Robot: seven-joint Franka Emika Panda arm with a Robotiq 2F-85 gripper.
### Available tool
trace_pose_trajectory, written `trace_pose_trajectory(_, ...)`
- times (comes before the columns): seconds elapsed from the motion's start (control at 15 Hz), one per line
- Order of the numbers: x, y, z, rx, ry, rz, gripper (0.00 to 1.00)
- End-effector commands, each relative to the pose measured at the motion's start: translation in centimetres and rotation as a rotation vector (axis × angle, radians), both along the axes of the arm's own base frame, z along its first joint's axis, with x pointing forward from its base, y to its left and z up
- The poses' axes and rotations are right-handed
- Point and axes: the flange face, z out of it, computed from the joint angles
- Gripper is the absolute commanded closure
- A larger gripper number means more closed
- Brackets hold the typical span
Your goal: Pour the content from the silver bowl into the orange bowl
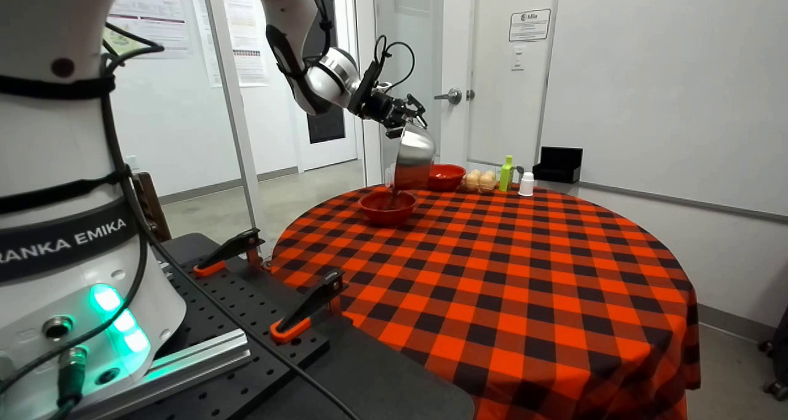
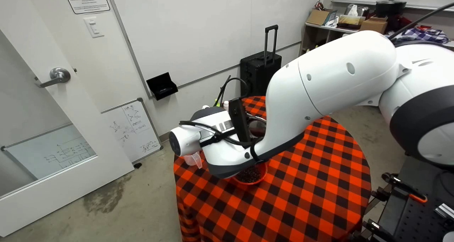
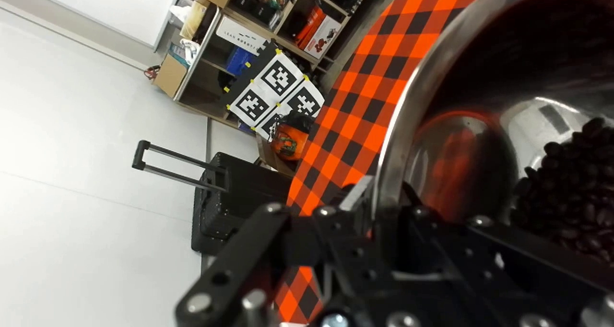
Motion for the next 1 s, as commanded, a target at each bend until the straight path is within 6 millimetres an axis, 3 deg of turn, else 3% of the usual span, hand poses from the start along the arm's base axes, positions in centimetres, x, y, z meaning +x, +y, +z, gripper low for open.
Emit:
trace_pose_trajectory(0.0,0.2,1.1,0.3,-0.052,-0.021,-0.002,0.98)
trace_pose_trajectory(0.93,-1.0,4.1,0.9,-0.184,-0.036,0.003,0.98)
